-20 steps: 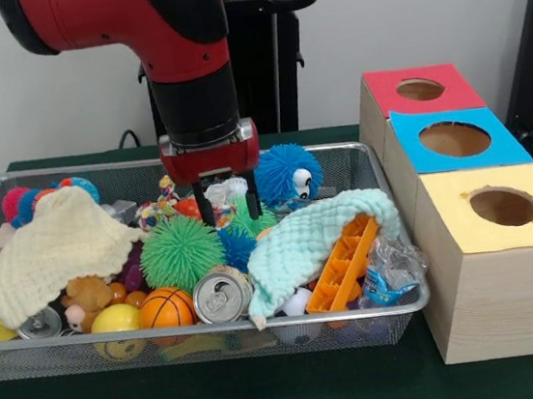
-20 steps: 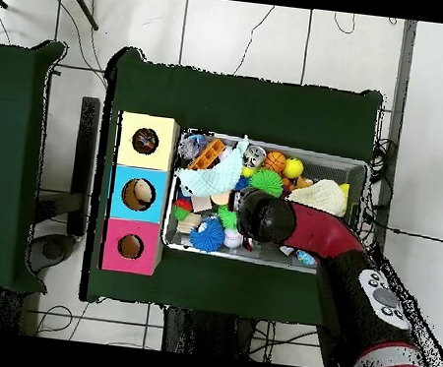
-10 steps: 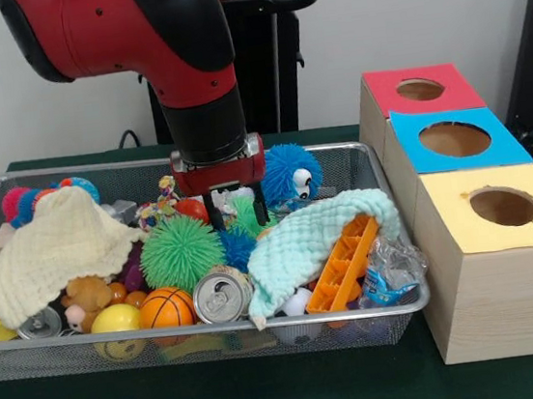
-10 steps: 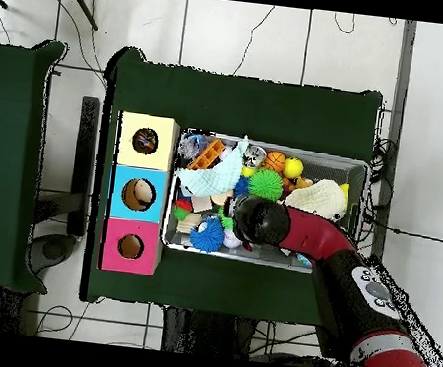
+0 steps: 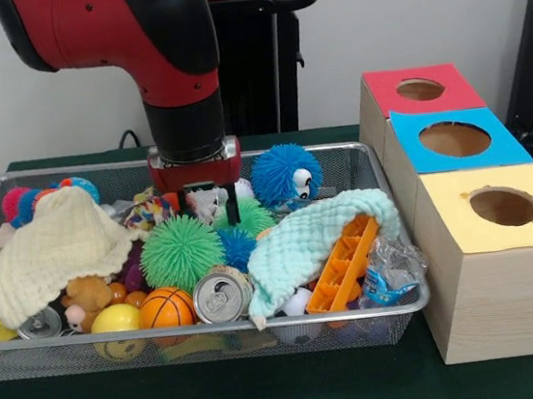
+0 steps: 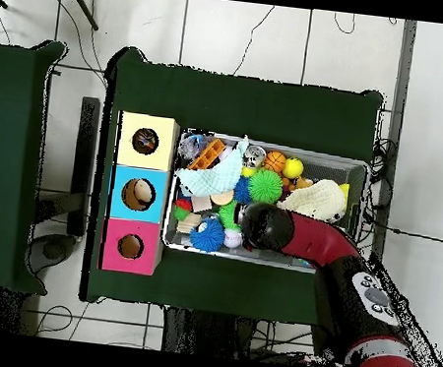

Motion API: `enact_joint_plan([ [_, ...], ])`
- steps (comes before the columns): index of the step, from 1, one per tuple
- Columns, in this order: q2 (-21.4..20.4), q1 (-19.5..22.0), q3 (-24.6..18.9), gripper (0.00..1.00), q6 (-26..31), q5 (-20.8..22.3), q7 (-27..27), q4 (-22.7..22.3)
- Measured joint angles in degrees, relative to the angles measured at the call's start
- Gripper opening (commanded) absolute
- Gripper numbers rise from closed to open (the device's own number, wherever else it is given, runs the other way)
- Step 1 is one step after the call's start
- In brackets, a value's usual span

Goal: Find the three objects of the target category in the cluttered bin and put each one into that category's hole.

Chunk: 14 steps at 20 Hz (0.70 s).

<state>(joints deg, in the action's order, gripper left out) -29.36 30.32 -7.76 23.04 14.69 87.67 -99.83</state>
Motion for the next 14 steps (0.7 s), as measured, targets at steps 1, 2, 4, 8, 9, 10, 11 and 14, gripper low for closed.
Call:
enact_joint_plan([
  [1,-0.1,-0.5,0.6,1.0,0.0,0.0,0.0,0.0],
  [2,-0.3,-0.9,1.2,1.0,0.0,0.0,0.0,0.1],
  [4,-0.7,-2.1,2.8,1.0,0.0,0.0,0.0,0.1],
  [8,-1.7,-3.7,5.2,1.0,0.0,0.0,0.0,0.1],
  [9,-2.0,-4.0,5.9,1.0,0.0,0.0,0.0,0.1],
  [10,-2.2,-4.1,6.1,1.0,0.0,0.0,0.0,0.1],
  [11,-2.4,-4.2,6.4,1.0,0.0,0.0,0.0,0.1],
  [14,-3.2,-4.3,7.2,1.0,0.0,0.0,0.0,0.1],
])
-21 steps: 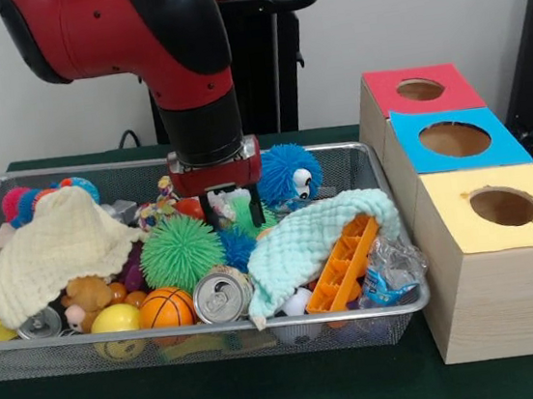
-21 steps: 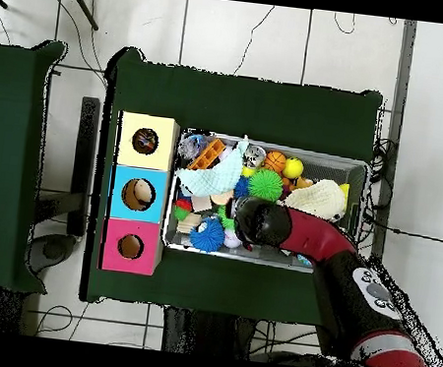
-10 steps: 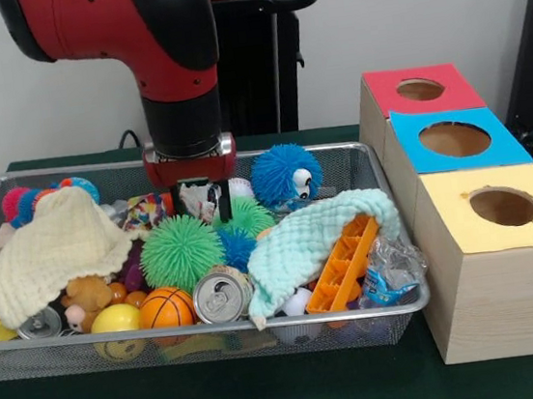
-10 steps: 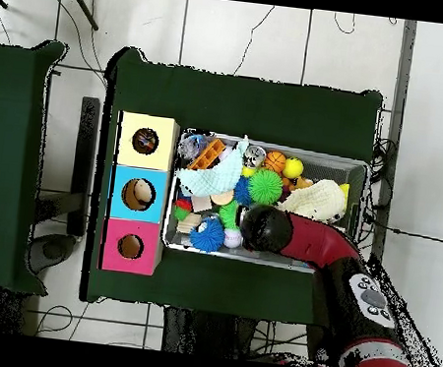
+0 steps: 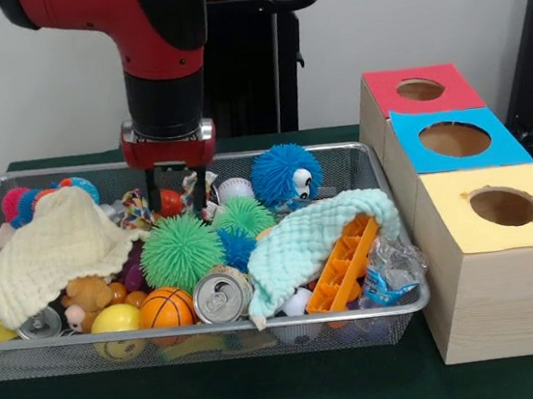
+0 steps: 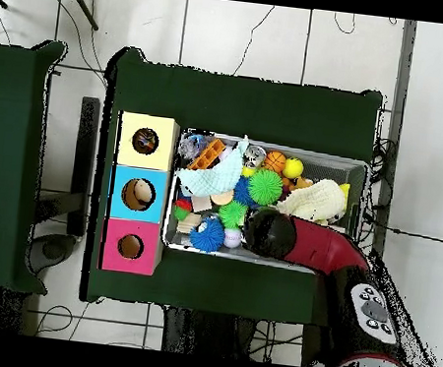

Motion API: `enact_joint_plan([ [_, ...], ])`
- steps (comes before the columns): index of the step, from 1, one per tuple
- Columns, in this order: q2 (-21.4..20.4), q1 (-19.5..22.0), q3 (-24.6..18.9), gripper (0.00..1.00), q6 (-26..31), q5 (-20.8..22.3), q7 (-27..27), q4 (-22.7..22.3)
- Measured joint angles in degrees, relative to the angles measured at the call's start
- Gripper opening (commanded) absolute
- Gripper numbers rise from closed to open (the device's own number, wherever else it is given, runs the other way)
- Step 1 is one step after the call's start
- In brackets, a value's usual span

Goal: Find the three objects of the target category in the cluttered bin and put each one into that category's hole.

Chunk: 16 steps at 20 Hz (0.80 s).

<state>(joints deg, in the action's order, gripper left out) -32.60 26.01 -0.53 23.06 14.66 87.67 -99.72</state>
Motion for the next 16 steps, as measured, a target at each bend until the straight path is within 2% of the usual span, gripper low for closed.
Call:
enact_joint_plan([
  [16,-1.9,0.0,2.0,1.0,0.0,0.0,0.0,0.2],
])
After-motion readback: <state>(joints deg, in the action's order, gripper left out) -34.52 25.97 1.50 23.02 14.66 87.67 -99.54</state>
